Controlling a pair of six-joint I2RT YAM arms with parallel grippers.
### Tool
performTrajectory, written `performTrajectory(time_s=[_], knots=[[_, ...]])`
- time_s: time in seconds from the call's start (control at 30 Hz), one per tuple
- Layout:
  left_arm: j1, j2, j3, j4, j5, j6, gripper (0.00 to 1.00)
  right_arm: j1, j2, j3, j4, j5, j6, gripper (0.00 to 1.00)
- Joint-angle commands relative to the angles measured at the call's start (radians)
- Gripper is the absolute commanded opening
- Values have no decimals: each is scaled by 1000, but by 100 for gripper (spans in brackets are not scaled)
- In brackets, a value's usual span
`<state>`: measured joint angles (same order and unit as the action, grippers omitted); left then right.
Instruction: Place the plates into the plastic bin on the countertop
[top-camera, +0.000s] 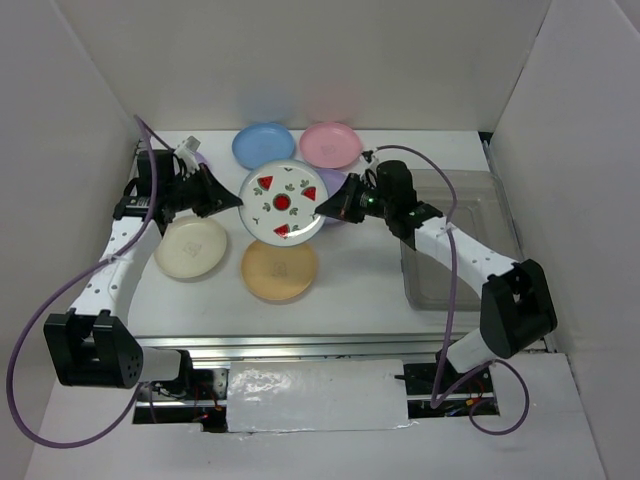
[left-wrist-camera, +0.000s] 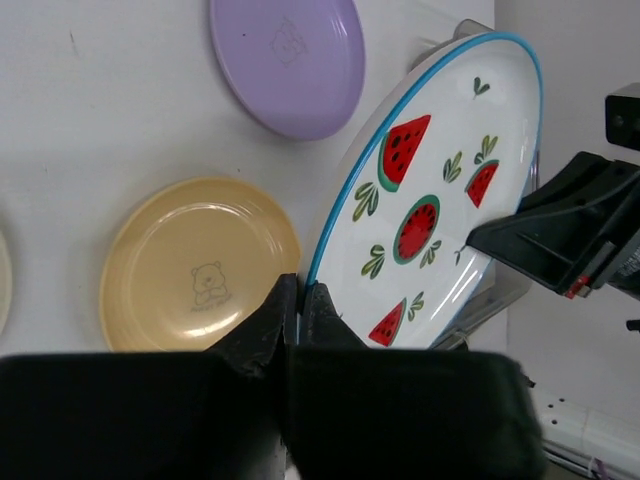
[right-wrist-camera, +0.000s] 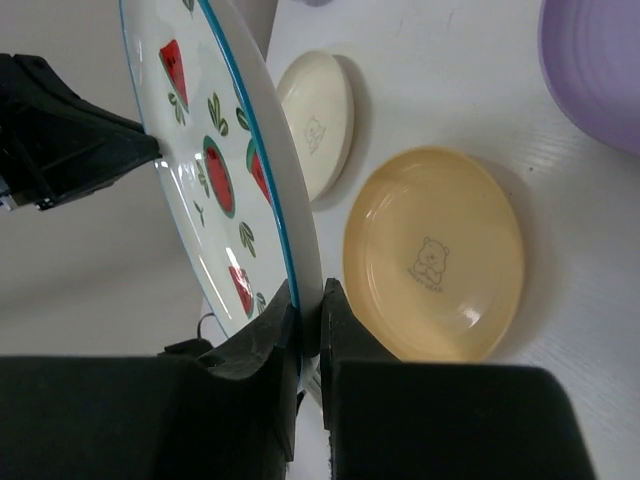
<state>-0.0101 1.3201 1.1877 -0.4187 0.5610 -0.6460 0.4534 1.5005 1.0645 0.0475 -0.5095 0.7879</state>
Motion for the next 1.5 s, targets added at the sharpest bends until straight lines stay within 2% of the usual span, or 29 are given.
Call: performTrajectory(time_s=[0.0,0.03,0.07,0.1,0.13,0.2,0.3,0.33,0.43,0.5,0.6,0.67,0.7,0.8,0.93,1.0,1.17,1.37,1.43,1.47], knots=[[-22,-50,61,44,31,-17,10,5,-109,-11,69,130,14,0],[-25,-58,64,35,5,-17,37,1,-127,-43,63,155,33,0],[-28,-74,61,32,-30,-12,48,-7,-175,-55,54,175,40,0],[-27,-85,59,40,-39,-14,94,-31,-198,-72,39,218,63,0],[-27,-91,59,47,-41,-9,99,-48,-224,-98,-15,233,79,0],[-22,-96,94,2,-61,26,99,-94,-310,-156,-40,233,109,0],[-18,-128,131,-109,-151,81,99,-186,-475,-216,-190,330,113,0],[-14,-142,133,-133,-173,95,99,-243,-518,-239,-298,420,108,0],[-11,-199,118,-219,-252,163,99,-359,-676,-297,-458,534,87,0],[-10,-242,79,-258,-271,212,99,-523,-761,-323,-512,571,51,0],[-7,-294,-19,-237,-260,243,99,-735,-813,-362,-538,514,-16,0],[-7,-314,-92,-213,-247,238,99,-830,-800,-377,-517,439,-35,0],[-8,-315,-108,-204,-233,240,99,-919,-786,-392,-502,360,-47,0],[-13,-318,-160,-171,-201,241,99,-1024,-691,-431,-399,217,-44,0],[-27,-361,-201,-143,-197,246,99,-1036,-532,-425,-276,151,-45,0],[-34,-371,-211,-140,-216,249,99,-1020,-504,-417,-246,147,-35,0],[-36,-375,-246,-120,-216,249,99,-944,-396,-364,-218,213,-30,0],[-22,-361,-277,-114,-202,264,99,-924,-252,-305,-187,250,-24,21],[-24,-367,-283,-108,-200,261,99,-923,-237,-288,-183,243,-22,35],[-24,-371,-287,-104,-200,259,99,-918,-235,-284,-181,243,-18,47]])
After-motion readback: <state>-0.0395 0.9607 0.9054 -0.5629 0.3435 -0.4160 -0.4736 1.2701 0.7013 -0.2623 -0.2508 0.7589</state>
